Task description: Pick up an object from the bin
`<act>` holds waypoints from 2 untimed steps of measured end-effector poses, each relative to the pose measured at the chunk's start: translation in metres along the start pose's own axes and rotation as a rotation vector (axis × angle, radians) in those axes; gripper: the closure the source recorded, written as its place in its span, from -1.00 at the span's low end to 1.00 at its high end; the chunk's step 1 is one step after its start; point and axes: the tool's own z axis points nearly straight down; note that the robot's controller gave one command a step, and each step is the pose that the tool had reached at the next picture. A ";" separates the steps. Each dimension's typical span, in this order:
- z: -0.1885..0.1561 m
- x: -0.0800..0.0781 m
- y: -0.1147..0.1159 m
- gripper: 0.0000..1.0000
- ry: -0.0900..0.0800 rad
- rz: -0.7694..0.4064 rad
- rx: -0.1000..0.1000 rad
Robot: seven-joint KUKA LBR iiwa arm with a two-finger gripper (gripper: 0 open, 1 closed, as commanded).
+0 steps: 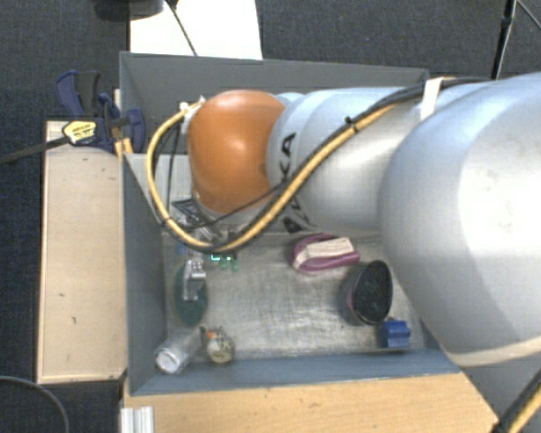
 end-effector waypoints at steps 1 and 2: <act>0.045 -0.003 -0.010 -1.00 -0.018 -0.108 -0.010; 0.049 -0.010 -0.003 -1.00 -0.008 -0.219 -0.009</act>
Offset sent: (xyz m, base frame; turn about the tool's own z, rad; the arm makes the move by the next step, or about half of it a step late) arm -0.0020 -0.0137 -0.0525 -0.1096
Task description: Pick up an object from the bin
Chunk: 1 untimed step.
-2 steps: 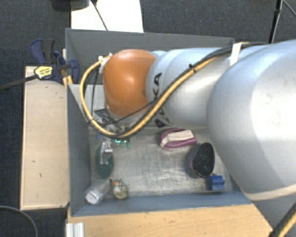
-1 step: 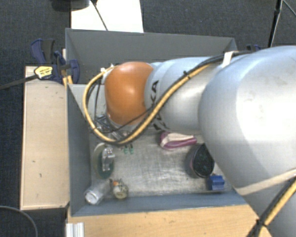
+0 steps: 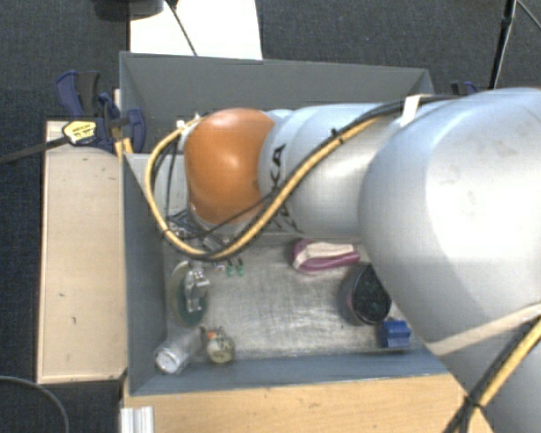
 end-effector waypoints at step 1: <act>0.000 0.001 0.001 1.00 0.006 0.003 -0.001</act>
Offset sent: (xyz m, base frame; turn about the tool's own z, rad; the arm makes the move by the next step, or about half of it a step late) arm 0.0000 0.0000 0.0000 0.0000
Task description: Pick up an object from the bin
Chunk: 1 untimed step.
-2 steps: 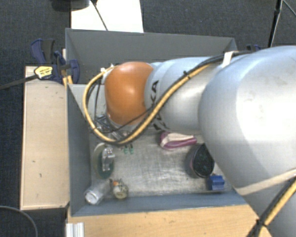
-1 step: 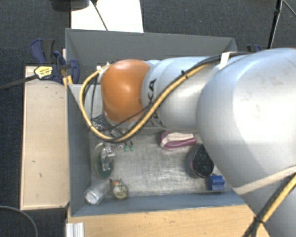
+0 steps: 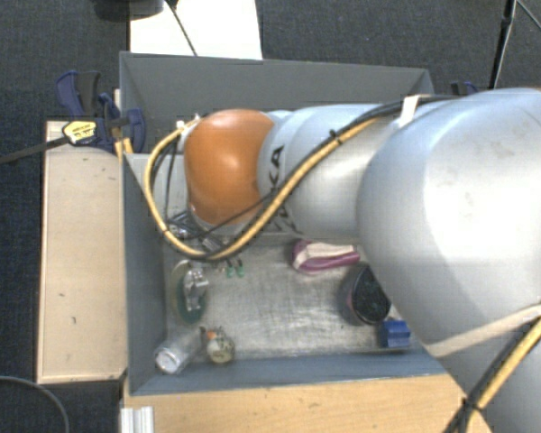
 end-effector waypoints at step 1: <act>0.001 -0.001 0.004 1.00 0.002 -0.034 0.005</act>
Offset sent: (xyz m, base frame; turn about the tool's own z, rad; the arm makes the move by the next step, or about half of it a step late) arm -0.0007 0.0002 -0.0092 -0.0379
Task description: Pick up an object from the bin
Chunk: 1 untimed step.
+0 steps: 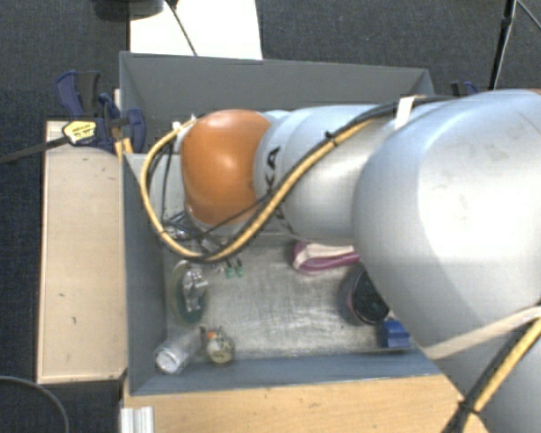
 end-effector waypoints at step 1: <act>-0.142 0.006 -0.002 1.00 -0.017 -0.036 0.004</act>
Offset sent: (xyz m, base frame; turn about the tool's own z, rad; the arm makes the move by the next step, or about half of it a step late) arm -0.0064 -0.0049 0.1365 -0.0403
